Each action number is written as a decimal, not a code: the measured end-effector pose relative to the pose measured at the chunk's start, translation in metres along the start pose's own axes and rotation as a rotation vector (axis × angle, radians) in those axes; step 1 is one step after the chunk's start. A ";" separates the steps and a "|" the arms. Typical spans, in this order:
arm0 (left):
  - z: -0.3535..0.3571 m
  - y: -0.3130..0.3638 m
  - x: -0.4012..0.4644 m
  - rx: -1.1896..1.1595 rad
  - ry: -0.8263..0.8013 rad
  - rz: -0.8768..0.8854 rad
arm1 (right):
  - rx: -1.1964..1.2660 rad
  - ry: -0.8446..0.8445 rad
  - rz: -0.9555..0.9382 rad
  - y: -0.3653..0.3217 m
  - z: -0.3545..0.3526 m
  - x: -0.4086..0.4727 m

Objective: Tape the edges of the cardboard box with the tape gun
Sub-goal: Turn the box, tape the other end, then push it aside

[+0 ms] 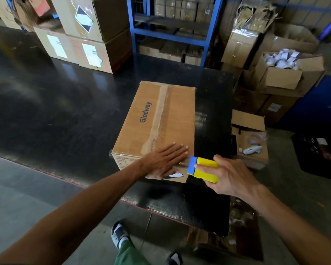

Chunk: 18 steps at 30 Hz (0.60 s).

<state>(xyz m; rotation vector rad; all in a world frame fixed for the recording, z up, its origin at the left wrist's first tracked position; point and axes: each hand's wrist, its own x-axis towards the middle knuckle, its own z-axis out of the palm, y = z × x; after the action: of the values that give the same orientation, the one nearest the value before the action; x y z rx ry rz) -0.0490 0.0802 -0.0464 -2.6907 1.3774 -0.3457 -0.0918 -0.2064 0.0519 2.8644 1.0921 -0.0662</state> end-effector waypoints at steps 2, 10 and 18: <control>0.007 0.008 0.011 -0.003 0.000 -0.037 | -0.007 0.001 0.008 0.000 0.002 0.000; 0.011 0.003 0.011 -0.041 0.014 -0.045 | 0.010 0.090 -0.089 0.018 0.003 -0.014; 0.012 0.004 0.010 -0.011 -0.009 -0.059 | -0.044 0.121 -0.066 0.051 0.021 -0.035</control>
<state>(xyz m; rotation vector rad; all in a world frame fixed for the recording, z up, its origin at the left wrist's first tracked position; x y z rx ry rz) -0.0433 0.0698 -0.0574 -2.7430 1.3039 -0.3312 -0.0842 -0.2687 0.0358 2.8257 1.1939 0.1277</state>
